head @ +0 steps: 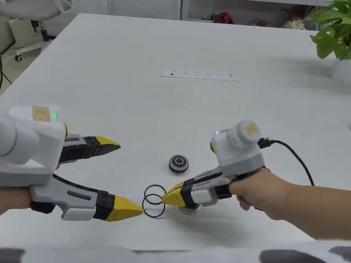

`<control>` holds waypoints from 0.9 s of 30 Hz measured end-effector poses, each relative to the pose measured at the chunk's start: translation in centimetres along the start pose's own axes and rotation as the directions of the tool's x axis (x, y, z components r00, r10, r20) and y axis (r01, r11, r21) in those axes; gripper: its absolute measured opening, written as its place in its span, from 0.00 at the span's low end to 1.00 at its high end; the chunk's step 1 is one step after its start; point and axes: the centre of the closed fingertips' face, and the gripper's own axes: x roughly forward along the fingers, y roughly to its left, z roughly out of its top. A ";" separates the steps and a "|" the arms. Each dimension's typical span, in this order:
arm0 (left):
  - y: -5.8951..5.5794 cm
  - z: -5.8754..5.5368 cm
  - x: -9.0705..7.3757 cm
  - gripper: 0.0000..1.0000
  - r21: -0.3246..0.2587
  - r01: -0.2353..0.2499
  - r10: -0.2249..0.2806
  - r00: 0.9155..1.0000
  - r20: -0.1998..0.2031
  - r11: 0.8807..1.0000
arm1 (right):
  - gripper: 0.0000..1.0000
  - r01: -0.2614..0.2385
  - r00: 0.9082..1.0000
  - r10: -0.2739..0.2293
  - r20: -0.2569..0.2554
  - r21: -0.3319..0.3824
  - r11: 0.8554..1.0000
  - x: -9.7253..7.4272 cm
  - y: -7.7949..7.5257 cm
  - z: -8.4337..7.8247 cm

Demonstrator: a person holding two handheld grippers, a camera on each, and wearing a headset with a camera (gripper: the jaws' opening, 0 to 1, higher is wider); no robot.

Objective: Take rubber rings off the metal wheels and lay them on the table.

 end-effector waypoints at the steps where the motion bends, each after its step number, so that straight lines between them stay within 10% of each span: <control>1: 0.0 0.0 0.0 0.79 -0.001 0.001 -0.001 1.000 -0.001 1.000 | 0.00 0.003 1.000 -0.003 -0.002 -0.002 1.000 0.0 -0.1 0.0; 27: -0.2 -0.3 -0.1 0.79 -0.010 -0.005 0.005 1.000 -0.012 1.000 | 0.00 0.054 0.998 -0.055 -0.018 -0.077 0.996 0.1 -0.9 -0.3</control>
